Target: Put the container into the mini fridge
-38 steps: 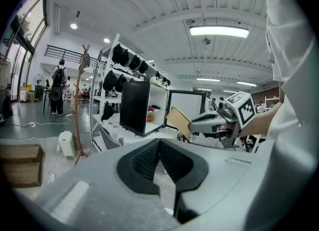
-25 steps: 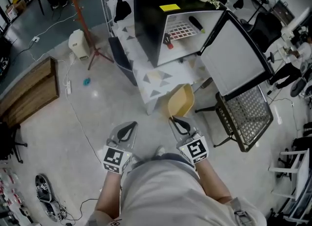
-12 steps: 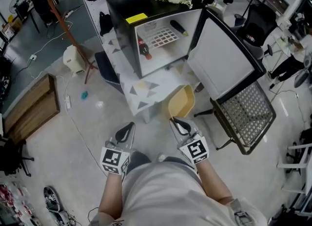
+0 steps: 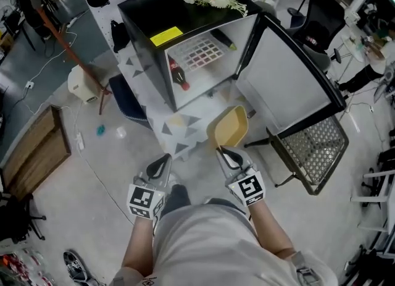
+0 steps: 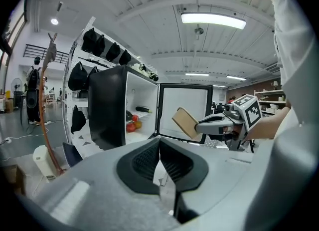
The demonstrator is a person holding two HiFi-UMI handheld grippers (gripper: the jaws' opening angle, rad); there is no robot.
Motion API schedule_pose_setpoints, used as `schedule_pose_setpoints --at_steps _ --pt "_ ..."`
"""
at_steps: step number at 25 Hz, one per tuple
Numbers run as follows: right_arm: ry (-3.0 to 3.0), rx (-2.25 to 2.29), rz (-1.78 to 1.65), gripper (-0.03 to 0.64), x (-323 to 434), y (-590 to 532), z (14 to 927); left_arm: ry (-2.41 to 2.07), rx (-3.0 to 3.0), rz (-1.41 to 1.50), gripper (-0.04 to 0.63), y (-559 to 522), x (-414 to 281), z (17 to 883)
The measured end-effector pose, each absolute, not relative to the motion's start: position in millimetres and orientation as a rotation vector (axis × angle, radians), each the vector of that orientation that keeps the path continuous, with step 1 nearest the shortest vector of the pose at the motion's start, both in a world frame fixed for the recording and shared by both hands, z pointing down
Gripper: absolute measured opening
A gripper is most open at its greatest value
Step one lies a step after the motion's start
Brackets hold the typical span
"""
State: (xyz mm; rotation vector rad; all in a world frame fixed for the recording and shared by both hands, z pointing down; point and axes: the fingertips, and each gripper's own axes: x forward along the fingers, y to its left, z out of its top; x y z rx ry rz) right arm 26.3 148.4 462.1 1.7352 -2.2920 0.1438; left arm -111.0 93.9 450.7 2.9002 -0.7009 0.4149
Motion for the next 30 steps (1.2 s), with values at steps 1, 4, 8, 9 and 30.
schedule_pose_setpoints --at_steps 1,4,8,9,30 --pt "-2.277 1.747 0.146 0.021 28 139 462 -0.679 2.905 0.419 0.011 82 -109 451" --pt "-2.231 1.788 0.156 0.021 32 111 462 -0.610 2.919 0.432 0.011 49 -104 455" --pt "-2.165 1.838 0.166 0.021 32 81 463 -0.509 2.940 0.441 0.011 13 -98 459" --pt "-2.148 1.851 0.169 0.021 32 75 464 -0.484 2.945 0.440 0.011 6 -97 460" --pt "-1.981 1.898 0.106 0.021 50 -3 455 -0.272 2.981 0.413 0.011 -65 -103 465"
